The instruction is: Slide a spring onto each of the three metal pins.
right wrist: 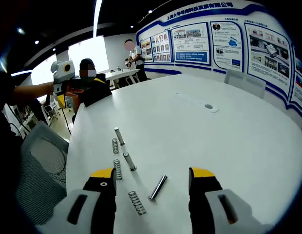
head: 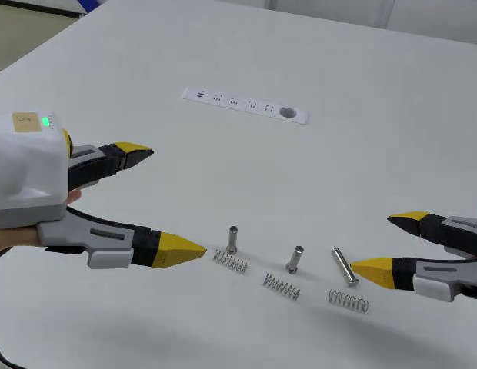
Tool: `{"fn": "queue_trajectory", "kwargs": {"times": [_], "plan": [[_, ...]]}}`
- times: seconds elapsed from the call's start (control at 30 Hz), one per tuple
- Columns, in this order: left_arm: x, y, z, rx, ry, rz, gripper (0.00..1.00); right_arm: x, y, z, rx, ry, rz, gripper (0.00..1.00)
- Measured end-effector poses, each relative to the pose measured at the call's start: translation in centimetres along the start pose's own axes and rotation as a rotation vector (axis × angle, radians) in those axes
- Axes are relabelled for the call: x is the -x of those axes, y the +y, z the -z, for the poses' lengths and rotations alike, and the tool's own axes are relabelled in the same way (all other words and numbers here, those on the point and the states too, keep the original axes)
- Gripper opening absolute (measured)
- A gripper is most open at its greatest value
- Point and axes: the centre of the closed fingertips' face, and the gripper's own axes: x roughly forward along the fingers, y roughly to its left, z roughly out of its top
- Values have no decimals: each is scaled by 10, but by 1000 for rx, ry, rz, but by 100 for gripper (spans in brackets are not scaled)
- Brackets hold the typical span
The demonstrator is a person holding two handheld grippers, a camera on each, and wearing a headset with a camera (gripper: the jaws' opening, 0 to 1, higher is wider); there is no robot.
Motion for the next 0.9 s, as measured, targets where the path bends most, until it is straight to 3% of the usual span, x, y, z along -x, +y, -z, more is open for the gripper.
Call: {"fn": "queue_trajectory", "kwargs": {"times": [0.03, 0.1, 0.17, 0.23, 0.3, 0.37, 0.57, 0.63, 0.67, 0.8, 0.9], "plan": [[0, 0, 1, 1, 1, 0, 100, -5, -4, 1, -43, 2, 26, 58], [1, 0, 2, 3, 4, -1, 100, -12, -7, 0, -38, -6, 29, 52], [3, 1, 3, 10, 4, -3, 100, -19, -11, 6, -71, 19, 51, 46], [4, 0, 4, 30, -3, -1, 100, -26, -10, 10, -67, 35, 48, 45], [5, 2, 4, 40, -10, -8, 100, -29, -15, 16, -46, 67, 83, 42], [5, 5, 8, 41, 9, -22, 100, -33, -13, 19, -43, 72, 73, 39], [3, 1, 8, 46, 7, -11, 100, -46, -18, 28, -80, 109, 81, 30], [4, -1, 20, 18, 69, -2, 100, -50, -12, 37, -136, 144, 62, 22], [3, -2, 21, 18, 71, -2, 100, -52, -12, 39, -137, 152, 63, 22], [5, -1, 19, 46, 45, -2, 100, -54, -16, 53, -119, 212, 96, 22], [6, 0, 17, 62, 28, -2, 98, -53, -19, 52, -133, 201, 115, 22]]}}
